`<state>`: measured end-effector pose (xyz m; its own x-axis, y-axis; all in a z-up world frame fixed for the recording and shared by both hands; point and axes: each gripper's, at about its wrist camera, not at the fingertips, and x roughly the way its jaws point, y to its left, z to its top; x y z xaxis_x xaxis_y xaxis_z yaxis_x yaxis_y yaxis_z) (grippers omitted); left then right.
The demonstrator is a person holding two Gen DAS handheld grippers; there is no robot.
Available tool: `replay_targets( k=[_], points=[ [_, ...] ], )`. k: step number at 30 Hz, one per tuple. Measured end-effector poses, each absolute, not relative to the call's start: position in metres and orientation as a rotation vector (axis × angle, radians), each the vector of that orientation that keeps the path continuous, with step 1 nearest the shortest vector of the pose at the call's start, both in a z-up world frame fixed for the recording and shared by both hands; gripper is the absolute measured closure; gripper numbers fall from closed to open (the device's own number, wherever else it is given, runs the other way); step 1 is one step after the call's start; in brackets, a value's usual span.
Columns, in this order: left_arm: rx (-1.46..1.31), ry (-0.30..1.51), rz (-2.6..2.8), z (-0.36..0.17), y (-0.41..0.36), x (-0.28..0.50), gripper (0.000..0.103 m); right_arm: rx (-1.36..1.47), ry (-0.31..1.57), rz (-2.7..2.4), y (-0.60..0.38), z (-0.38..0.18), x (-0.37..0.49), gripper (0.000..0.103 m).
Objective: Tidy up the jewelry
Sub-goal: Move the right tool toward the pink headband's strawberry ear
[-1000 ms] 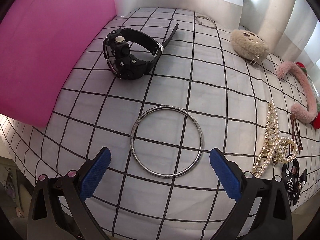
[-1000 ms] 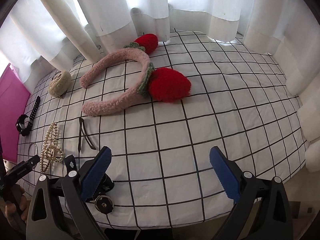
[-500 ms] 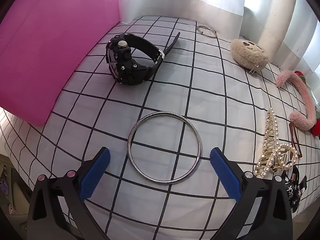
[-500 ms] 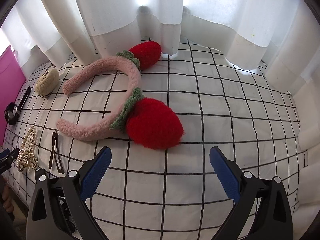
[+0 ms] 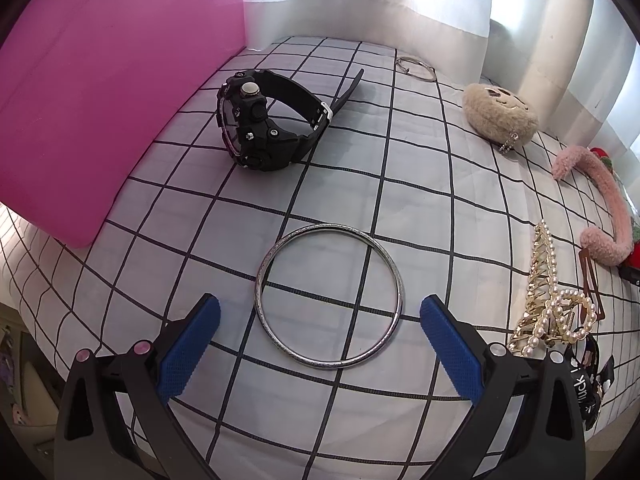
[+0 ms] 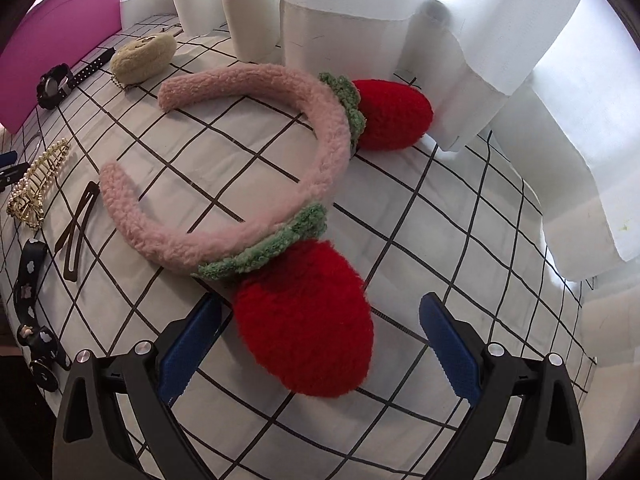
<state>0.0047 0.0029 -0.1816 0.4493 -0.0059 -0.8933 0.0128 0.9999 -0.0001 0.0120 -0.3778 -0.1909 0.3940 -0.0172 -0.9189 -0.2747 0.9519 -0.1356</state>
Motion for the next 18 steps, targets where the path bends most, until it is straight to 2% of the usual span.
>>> replay_targets(
  k=[4, 13, 18],
  points=[
    [0.001, 1.09, -0.002, -0.181, 0.003, 0.002, 0.005, -0.196, 1.167, 0.232, -0.387, -0.195, 0.022, 0.008],
    [-0.006, 1.051, 0.023, -0.181, 0.001, 0.0, 0.005, -0.192, 1.052, 0.25, -0.392, -0.198, 0.018, 0.009],
    [-0.005, 1.041, 0.018, -0.181, 0.001, -0.001, 0.006, -0.162, 1.047, 0.195, -0.388, -0.196, 0.013, 0.009]
  ],
)
